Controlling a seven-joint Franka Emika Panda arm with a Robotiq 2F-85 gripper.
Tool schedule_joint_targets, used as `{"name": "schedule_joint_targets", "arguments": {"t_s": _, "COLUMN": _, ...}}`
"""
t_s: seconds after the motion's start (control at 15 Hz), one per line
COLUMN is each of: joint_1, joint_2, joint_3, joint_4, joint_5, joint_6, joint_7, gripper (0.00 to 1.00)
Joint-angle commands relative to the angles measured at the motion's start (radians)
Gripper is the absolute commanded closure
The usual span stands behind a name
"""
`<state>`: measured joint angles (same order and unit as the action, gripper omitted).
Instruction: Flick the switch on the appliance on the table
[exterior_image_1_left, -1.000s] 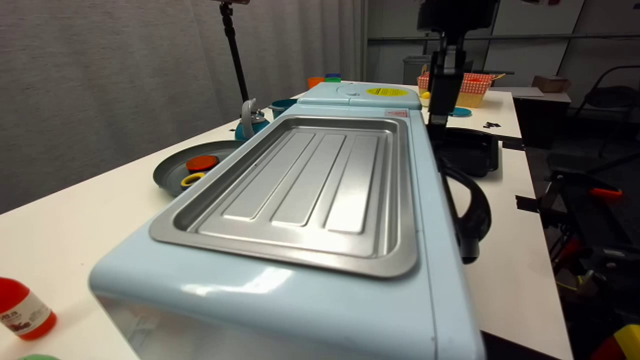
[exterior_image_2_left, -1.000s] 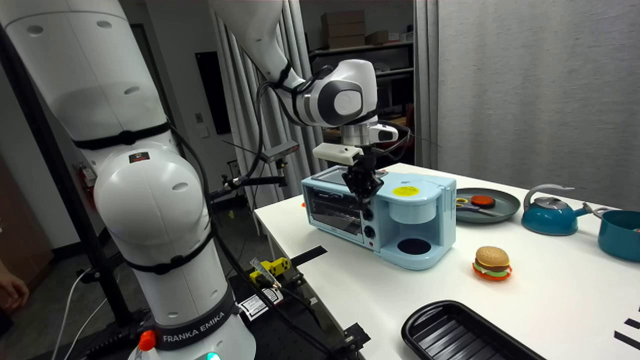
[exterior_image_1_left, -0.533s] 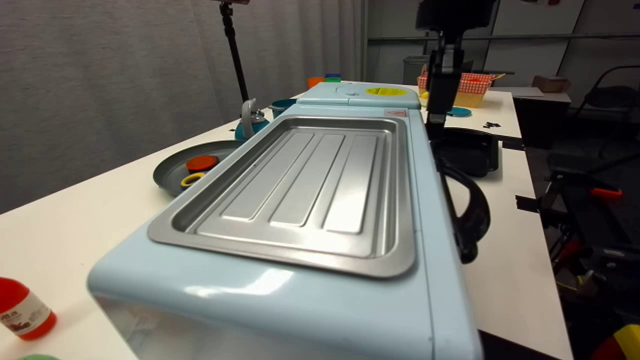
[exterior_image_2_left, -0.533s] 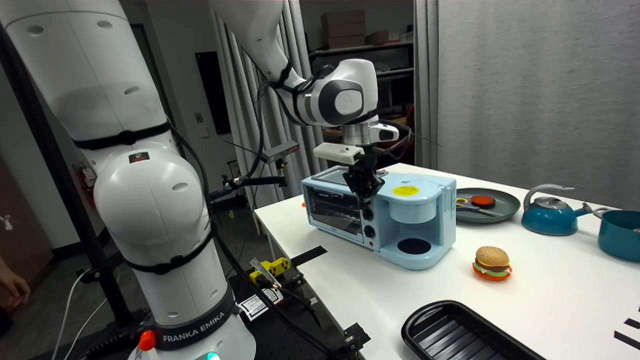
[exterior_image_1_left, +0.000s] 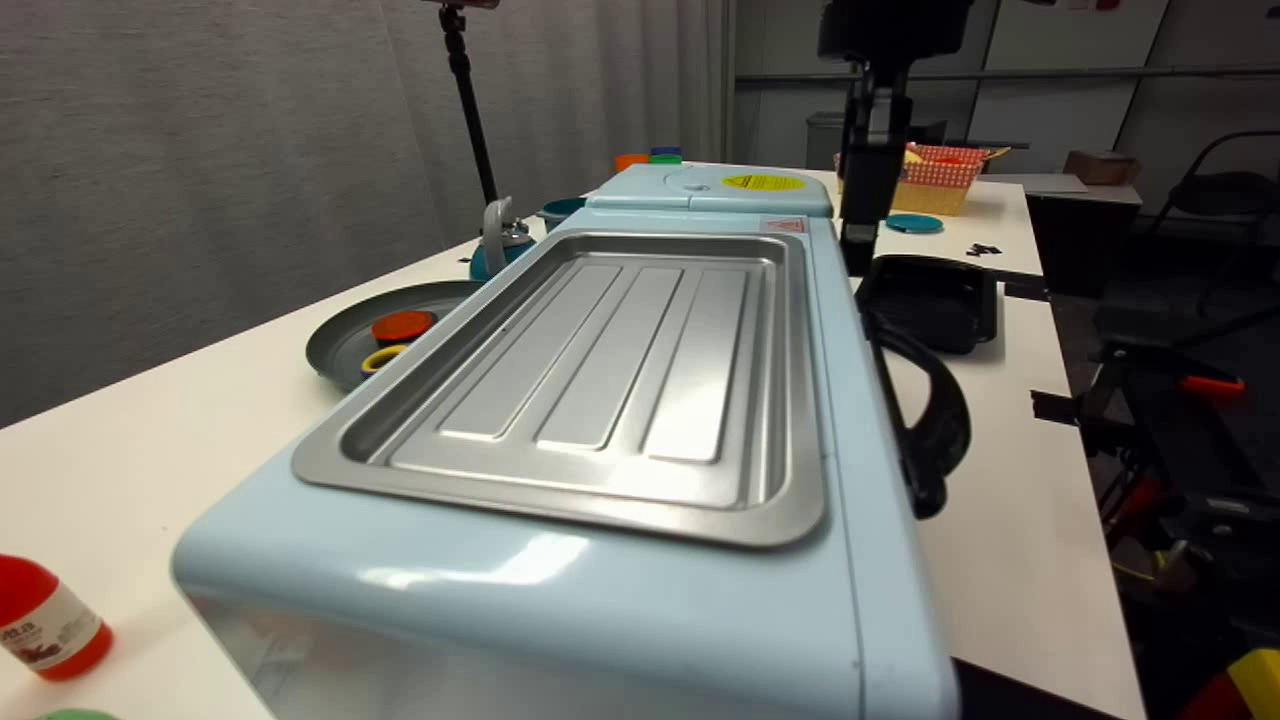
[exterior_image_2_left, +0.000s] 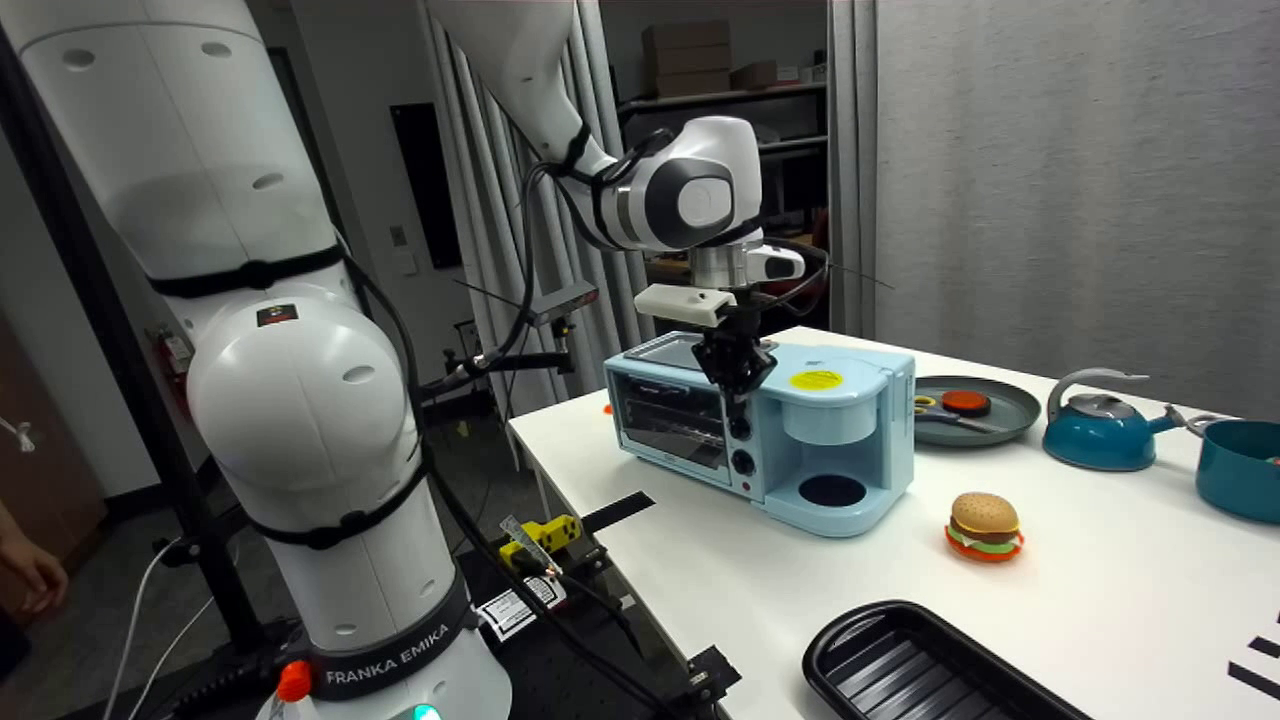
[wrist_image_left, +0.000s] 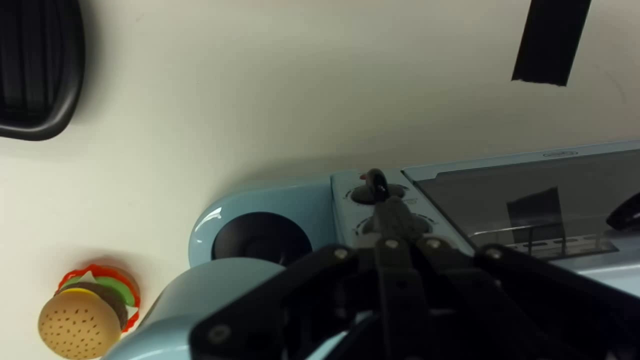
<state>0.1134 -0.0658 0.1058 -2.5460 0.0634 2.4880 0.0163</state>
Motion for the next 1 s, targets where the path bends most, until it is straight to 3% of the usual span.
{"name": "schedule_joint_targets", "arguments": {"t_s": 0.0, "joint_1": -0.015, "joint_2": 0.024, "joint_3": -0.010, "joint_4": 0.057, "joint_5": -0.040, "joint_6": -0.014, "joint_7": 0.001, "gripper": 1.00}}
{"name": "schedule_joint_targets", "arguments": {"t_s": 0.93, "joint_1": -0.004, "joint_2": -0.118, "joint_3": -0.009, "joint_4": -0.017, "joint_5": -0.042, "joint_6": -0.048, "joint_7": 0.009, "gripper": 1.00}}
